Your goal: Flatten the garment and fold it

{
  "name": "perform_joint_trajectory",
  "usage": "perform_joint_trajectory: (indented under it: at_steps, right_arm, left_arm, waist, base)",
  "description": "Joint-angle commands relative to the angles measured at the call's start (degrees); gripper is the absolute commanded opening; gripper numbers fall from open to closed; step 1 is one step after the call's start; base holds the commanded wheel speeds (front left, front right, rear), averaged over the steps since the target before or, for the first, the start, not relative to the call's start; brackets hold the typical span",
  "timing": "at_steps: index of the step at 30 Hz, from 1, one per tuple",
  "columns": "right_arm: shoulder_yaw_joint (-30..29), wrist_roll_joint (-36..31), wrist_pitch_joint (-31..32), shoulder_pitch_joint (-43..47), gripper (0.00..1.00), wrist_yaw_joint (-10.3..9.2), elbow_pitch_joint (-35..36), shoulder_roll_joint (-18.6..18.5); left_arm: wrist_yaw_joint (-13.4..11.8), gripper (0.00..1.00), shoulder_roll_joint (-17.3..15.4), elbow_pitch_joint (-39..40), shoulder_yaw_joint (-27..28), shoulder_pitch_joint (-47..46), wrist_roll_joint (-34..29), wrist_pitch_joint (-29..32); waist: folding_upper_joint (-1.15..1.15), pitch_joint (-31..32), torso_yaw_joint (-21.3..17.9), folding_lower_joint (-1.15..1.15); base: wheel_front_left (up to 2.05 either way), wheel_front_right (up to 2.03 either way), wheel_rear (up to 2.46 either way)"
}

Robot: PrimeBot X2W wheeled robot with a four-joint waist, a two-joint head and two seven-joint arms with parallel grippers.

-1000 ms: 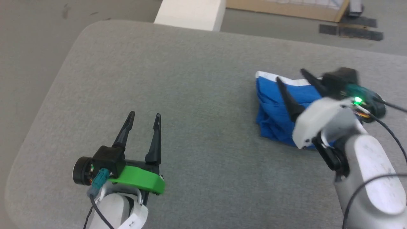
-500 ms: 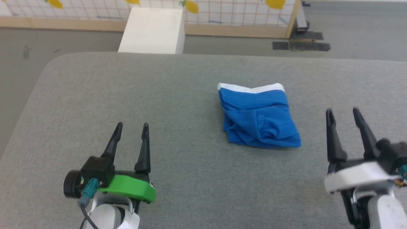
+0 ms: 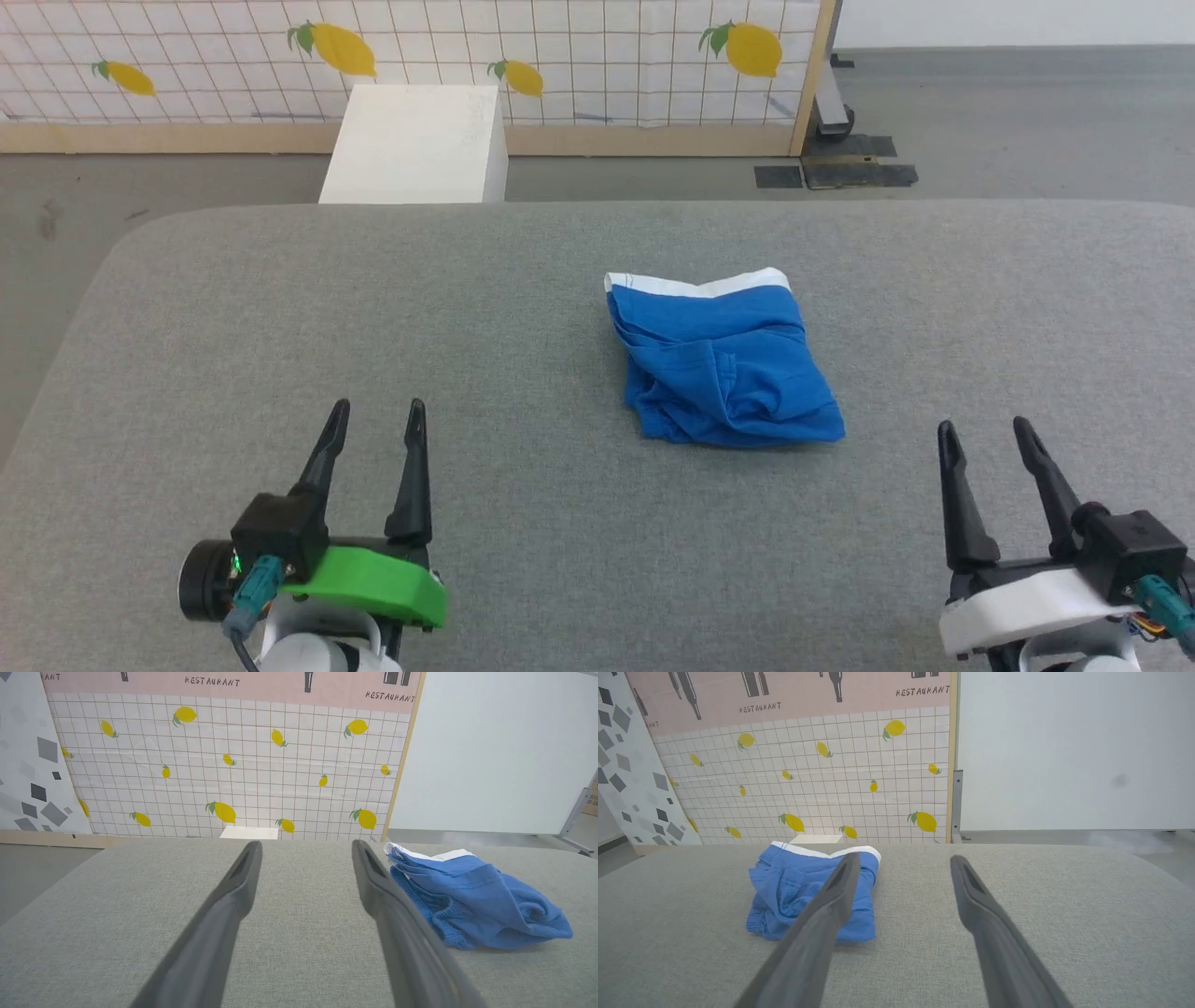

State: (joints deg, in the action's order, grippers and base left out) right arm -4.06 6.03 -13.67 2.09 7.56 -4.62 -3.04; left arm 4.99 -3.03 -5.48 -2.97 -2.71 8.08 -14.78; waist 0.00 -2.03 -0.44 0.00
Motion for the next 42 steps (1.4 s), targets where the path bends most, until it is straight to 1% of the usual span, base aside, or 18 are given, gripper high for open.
perform_joint_trajectory:
  at_steps: [1, 17, 32, 34, 36, 37, 38, 41, 42]
  right_arm:
    - [0.27, -0.94, -0.56, 0.71, 1.0, -0.08, -0.09, 0.15]
    - [0.44, -1.29, -0.52, 1.71, 1.0, -0.08, 0.51, 0.16]
    - [0.3, 0.71, 0.6, 1.49, 1.0, -0.08, 0.3, 0.16]
    - [0.75, 4.31, 2.49, 1.18, 1.0, -0.08, -0.12, 0.16]
    - [0.67, 10.58, 5.21, -0.21, 1.0, -0.08, -0.44, 0.16]
    - [0.27, 15.44, 7.51, -1.41, 1.0, -0.08, -0.9, 0.16]
    - [-0.14, 18.94, 9.75, -2.5, 1.0, -0.08, -1.31, 0.16]
    - [-2.71, 32.54, 19.19, -7.29, 1.0, -0.08, -3.73, 0.16]
    - [-3.73, 35.07, 22.12, -8.88, 1.0, -0.08, -4.5, 0.16]
  left_arm:
    - [0.16, 1.0, 0.15, -0.24, 0.15, 1.03, -0.06, -0.22]
    - [0.13, 1.0, 0.15, -0.52, -0.32, 1.27, 0.37, -0.22]
    - [0.1, 1.0, 0.15, -0.48, -0.22, 1.0, 0.25, -0.22]
    - [0.1, 1.0, 0.15, -0.45, -0.27, 0.97, 0.23, -0.22]
    - [0.14, 1.0, 0.15, -0.26, -0.37, 0.78, 0.03, -0.22]
    - [0.18, 1.0, 0.15, -0.14, -0.35, 0.65, -0.13, -0.22]
    - [0.21, 1.0, 0.15, -0.03, -0.3, 0.54, -0.24, -0.22]
    - [0.3, 1.0, 0.15, 0.3, -0.08, -0.14, -0.43, -0.22]
    - [0.33, 1.0, 0.15, 0.38, -0.07, -0.45, -0.41, -0.22]
  waist:
    - [0.0, 0.21, 0.05, 0.0]
    - [0.0, -0.07, 0.78, 0.0]
    - [0.0, -0.61, 1.55, 0.0]
    - [0.0, -0.81, 1.79, 0.0]
    - [0.0, -1.38, 1.95, 0.0]
    - [0.0, -1.66, 2.01, 0.0]
    - [0.0, -1.99, 2.1, 0.0]
    - [0.0, -3.38, 2.71, 0.0]
    - [0.0, -3.92, 2.97, 0.0]
  base:
    - [0.0, 0.0, 0.0]
    - [0.0, 0.0, 0.0]
    - [0.0, 0.0, 0.0]
    - [0.0, 0.0, 0.0]
    - [0.0, 0.0, 0.0]
    - [0.0, 0.0, 0.0]
    - [0.0, 0.0, 0.0]
    - [0.0, 0.0, 0.0]
    - [0.0, 0.0, 0.0]
